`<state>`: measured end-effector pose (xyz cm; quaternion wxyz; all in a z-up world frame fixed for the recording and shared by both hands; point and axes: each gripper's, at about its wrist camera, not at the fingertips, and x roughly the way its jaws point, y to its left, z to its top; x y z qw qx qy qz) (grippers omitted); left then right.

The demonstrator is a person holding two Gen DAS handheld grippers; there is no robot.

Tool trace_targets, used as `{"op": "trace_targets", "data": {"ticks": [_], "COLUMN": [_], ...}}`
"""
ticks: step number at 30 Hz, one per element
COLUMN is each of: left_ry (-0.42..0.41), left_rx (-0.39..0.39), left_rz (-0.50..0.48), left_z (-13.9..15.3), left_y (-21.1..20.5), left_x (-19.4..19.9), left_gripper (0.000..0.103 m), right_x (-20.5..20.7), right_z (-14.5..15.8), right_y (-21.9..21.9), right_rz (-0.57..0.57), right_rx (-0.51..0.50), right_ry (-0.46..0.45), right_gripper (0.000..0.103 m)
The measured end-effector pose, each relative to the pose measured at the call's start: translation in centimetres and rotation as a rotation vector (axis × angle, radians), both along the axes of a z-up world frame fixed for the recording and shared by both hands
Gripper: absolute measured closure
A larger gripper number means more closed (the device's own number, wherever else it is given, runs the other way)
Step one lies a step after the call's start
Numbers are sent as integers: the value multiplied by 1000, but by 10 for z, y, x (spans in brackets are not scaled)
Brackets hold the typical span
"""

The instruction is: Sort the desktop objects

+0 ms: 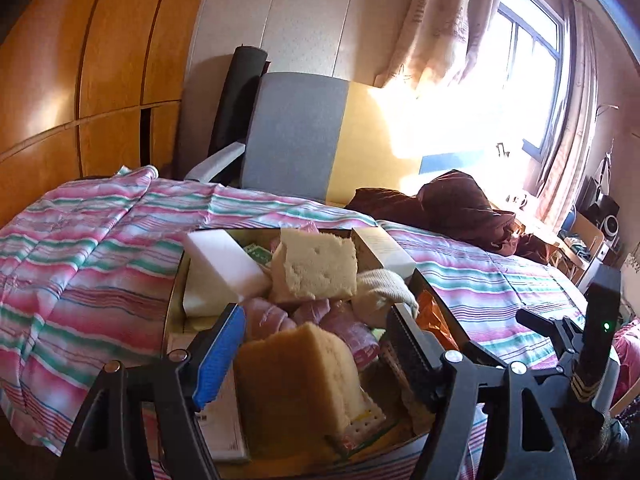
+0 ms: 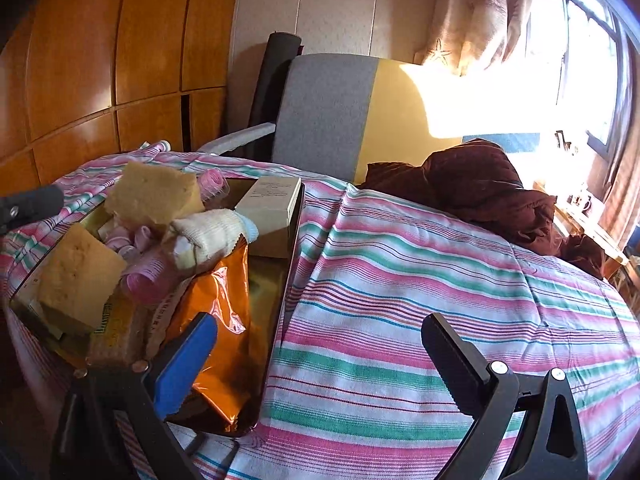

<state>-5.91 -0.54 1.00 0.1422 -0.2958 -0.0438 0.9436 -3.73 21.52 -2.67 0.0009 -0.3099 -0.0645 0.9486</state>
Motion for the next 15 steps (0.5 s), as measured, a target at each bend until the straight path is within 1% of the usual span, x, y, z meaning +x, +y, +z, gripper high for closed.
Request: {"op": "trace_targets", "data": {"ticks": [2, 5, 8, 11, 13, 15], "left_ry": [12, -14, -61, -101, -125, -132], "left_rx": [-81, -216, -299, -351, -362, -363], "left_rz": [14, 55, 46, 34, 27, 25], "left_z": [5, 4, -6, -19, -28, -34], "left_y": [8, 20, 31, 42, 47, 51], "left_x": [-17, -48, -74, -93, -101, -105], "left_gripper": [28, 29, 29, 29, 29, 29], "right_x": [1, 2, 1, -1, -2, -3], "right_z": [1, 3, 3, 1, -1, -2], "right_y": [0, 0, 3, 7, 10, 13], "right_rz": [2, 4, -2, -13, -20, -27], "right_rx": [-1, -3, -8, -15, -18, -23], "right_ry": [4, 10, 9, 7, 4, -1], "right_gripper": [0, 0, 0, 0, 0, 0]}}
